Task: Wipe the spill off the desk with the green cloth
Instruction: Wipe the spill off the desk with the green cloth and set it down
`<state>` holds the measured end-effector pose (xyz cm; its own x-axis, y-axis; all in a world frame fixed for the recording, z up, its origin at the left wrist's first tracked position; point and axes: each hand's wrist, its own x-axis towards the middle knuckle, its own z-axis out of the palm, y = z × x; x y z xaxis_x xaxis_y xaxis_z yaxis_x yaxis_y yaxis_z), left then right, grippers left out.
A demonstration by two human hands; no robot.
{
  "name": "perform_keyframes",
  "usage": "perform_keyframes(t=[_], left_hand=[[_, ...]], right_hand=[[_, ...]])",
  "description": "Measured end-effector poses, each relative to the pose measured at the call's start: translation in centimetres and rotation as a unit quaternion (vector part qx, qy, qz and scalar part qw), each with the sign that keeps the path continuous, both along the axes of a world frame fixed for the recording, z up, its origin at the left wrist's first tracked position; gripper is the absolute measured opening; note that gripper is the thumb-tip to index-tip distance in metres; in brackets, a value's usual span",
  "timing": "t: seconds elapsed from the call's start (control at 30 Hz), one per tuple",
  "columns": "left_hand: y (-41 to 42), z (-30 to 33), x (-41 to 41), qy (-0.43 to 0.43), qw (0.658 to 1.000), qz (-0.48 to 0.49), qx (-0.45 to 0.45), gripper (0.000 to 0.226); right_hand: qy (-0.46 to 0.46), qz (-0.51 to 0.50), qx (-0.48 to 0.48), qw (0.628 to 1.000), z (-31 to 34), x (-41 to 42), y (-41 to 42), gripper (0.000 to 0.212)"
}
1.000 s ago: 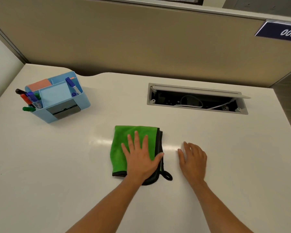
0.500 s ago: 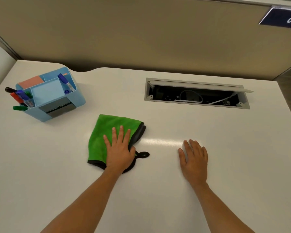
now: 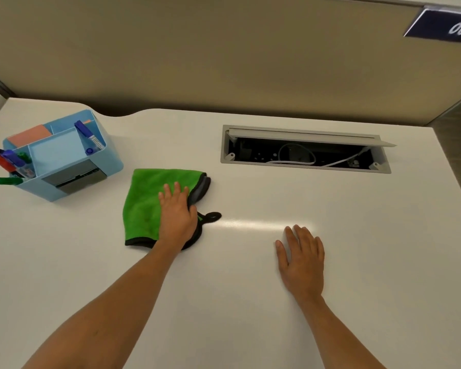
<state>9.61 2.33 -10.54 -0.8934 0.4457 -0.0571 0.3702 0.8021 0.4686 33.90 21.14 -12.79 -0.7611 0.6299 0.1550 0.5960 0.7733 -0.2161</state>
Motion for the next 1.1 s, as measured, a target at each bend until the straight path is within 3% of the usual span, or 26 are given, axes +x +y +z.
perform_keyframes(t=[0.1, 0.23, 0.37, 0.7, 1.1], left_hand=[[3.9, -0.2, 1.1, -0.006, 0.996, -0.087, 0.014, 0.052], [8.1, -1.0, 4.0, 0.024, 0.966, -0.259, -0.013, 0.057], [8.9, -1.3, 3.6, 0.047, 0.956, -0.289, -0.013, 0.059], [5.5, -1.1, -4.0, 0.072, 0.988, -0.097, -0.097, 0.066], [-3.1, -0.8, -1.2, 0.015, 0.988, 0.095, -0.124, 0.073]], right_hand=[[0.000, -0.001, 0.006, 1.000, -0.1, -0.1, 0.0, 0.050], [-0.001, -0.003, 0.003, 1.000, -0.2, 0.0, 0.1, 0.049], [0.014, -0.003, 0.008, 1.000, -0.3, 0.0, 0.2, 0.047], [0.015, -0.001, -0.009, 1.000, -0.2, 0.1, 0.2, 0.047], [0.016, 0.001, -0.012, 1.000, 0.5, 0.0, 0.0, 0.048]])
